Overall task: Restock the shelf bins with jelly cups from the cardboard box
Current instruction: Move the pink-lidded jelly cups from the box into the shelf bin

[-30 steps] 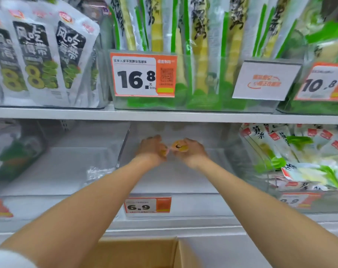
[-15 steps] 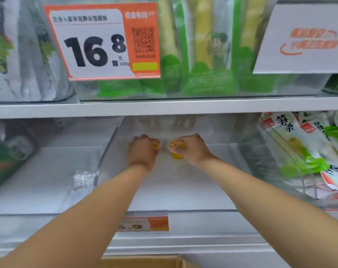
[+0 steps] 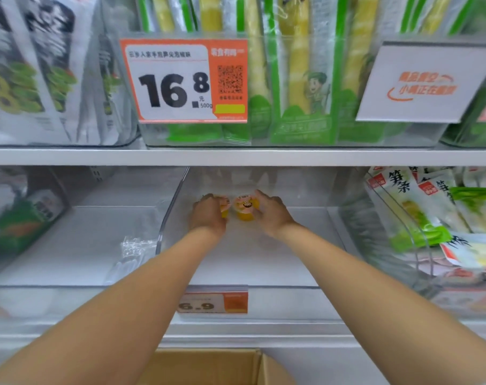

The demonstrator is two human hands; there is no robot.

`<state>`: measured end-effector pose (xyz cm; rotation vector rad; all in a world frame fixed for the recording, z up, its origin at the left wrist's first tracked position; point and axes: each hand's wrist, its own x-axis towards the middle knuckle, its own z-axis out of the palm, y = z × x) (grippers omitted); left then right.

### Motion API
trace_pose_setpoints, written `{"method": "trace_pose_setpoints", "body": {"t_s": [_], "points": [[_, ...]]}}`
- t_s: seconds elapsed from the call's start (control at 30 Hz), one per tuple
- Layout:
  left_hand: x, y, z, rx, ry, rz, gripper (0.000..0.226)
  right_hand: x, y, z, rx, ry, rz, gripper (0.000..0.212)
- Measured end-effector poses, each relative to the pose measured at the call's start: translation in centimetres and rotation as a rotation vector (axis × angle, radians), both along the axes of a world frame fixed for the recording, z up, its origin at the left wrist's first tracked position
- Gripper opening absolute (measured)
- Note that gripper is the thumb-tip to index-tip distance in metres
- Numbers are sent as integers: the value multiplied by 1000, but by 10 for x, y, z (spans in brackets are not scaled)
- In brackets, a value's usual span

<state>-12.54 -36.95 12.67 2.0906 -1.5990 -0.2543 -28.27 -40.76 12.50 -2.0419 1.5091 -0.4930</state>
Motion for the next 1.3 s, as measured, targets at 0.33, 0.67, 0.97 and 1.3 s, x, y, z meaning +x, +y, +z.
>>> {"method": "trace_pose_setpoints", "body": {"t_s": [0.33, 0.67, 0.97, 1.3], "points": [[-29, 140, 65, -221, 298, -156, 19, -12, 167, 66, -477, 19, -134, 16], [10, 280, -59, 384, 98, -136, 6, -3, 291, -59, 30, 329, 148, 24], [27, 323, -212, 977, 413, -199, 35, 29, 297, -195, 555, 726, 567, 65], [1, 334, -257, 909, 515, -40, 50, 22, 300, -230, 445, 863, 593, 41]]}}
